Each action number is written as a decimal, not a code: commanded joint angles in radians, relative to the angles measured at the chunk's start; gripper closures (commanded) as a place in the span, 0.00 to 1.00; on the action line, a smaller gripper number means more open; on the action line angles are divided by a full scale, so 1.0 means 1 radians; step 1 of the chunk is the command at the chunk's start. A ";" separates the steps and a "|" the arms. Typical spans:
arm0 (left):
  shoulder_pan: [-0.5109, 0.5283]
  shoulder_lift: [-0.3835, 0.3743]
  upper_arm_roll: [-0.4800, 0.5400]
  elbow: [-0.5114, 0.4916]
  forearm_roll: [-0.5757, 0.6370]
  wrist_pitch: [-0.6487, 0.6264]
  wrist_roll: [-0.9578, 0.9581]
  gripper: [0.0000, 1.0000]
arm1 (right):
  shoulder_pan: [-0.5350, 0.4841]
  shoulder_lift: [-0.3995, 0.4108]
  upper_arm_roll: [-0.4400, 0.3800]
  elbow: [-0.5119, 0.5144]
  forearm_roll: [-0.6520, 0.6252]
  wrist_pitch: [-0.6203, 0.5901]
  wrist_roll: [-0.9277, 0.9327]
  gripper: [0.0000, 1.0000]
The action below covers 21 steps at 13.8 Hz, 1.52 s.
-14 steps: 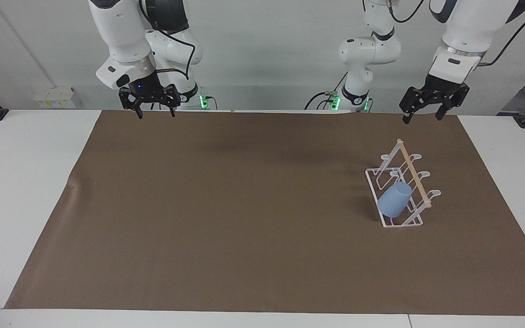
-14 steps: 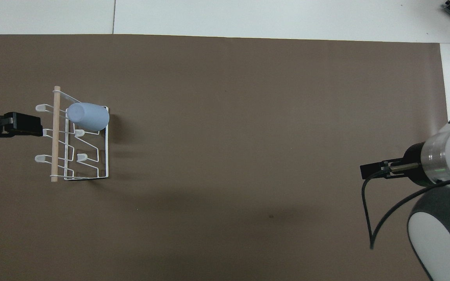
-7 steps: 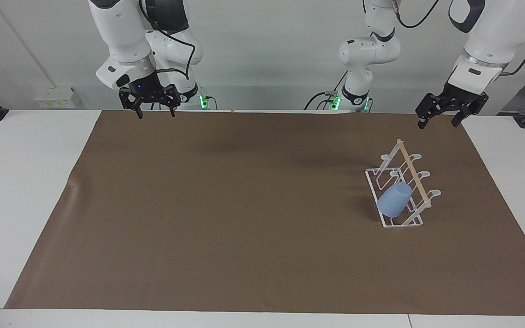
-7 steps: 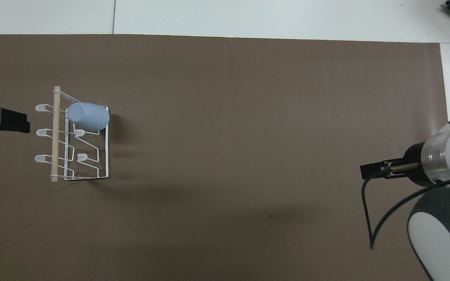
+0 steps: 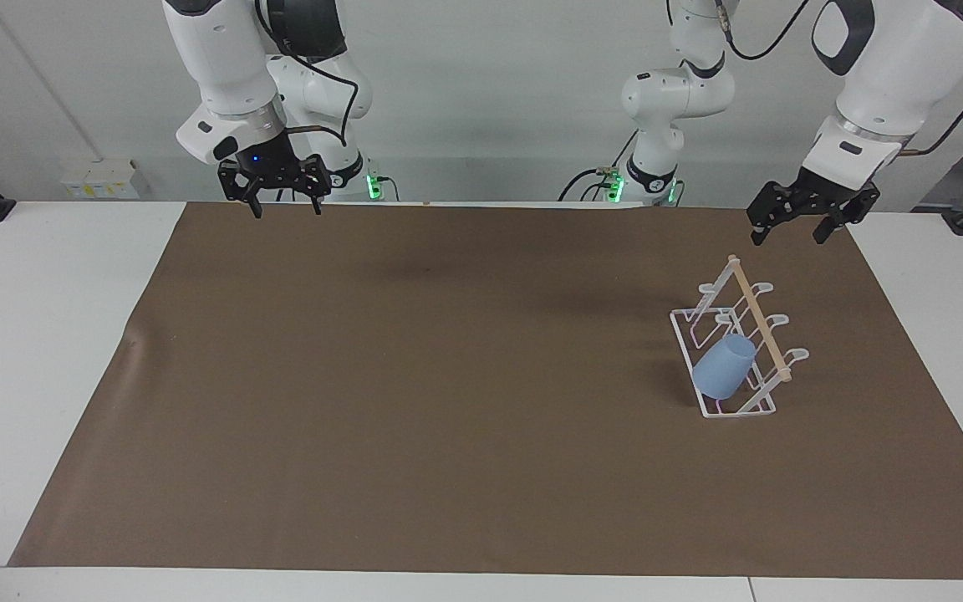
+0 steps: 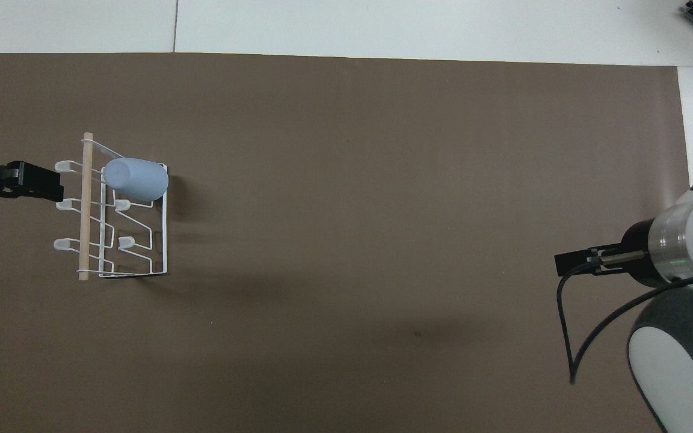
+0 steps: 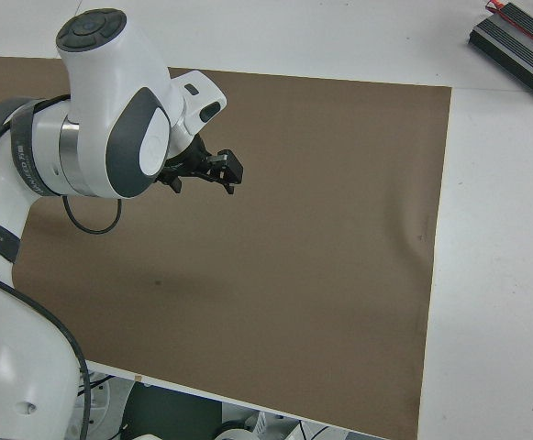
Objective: Hang cup on cup holder
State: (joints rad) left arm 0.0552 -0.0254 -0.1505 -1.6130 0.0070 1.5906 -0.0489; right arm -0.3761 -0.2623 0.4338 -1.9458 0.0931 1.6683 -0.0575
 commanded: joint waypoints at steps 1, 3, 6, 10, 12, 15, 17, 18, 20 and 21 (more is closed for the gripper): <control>-0.003 -0.027 0.011 -0.030 -0.016 0.018 0.011 0.00 | -0.006 -0.021 0.002 -0.025 0.008 0.024 -0.001 0.00; -0.003 -0.022 0.014 -0.024 -0.021 0.054 0.015 0.00 | -0.010 -0.020 0.000 -0.024 0.007 0.024 -0.008 0.00; -0.003 -0.024 0.016 -0.030 -0.027 0.063 0.024 0.00 | -0.021 -0.017 -0.006 -0.022 0.008 0.021 -0.008 0.00; -0.003 -0.031 0.017 -0.044 -0.027 0.046 0.030 0.00 | -0.029 -0.012 -0.027 -0.021 0.010 0.019 -0.007 0.00; 0.018 -0.031 0.019 -0.047 -0.029 0.046 0.052 0.00 | -0.027 -0.012 -0.027 -0.019 0.008 0.022 -0.007 0.00; 0.023 -0.031 0.017 -0.051 -0.029 0.068 0.073 0.00 | -0.027 -0.011 -0.027 -0.012 0.008 0.022 -0.005 0.00; 0.023 -0.040 0.017 -0.067 -0.029 0.068 0.075 0.00 | -0.027 -0.012 -0.027 -0.002 0.008 0.022 -0.004 0.00; 0.022 -0.041 0.016 -0.071 -0.030 0.068 0.075 0.00 | -0.027 -0.011 -0.027 0.011 0.008 0.024 -0.004 0.00; 0.017 -0.042 0.016 -0.074 -0.030 0.068 0.073 0.00 | -0.030 -0.005 -0.029 0.021 0.008 0.028 -0.010 0.00; 0.017 -0.042 0.016 -0.074 -0.030 0.068 0.075 0.00 | -0.027 -0.005 -0.029 0.021 0.008 0.039 -0.045 0.00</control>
State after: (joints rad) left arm 0.0714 -0.0305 -0.1392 -1.6422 -0.0024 1.6343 0.0068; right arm -0.3874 -0.2627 0.3981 -1.9276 0.0931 1.6830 -0.0627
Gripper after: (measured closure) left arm 0.000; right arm 0.000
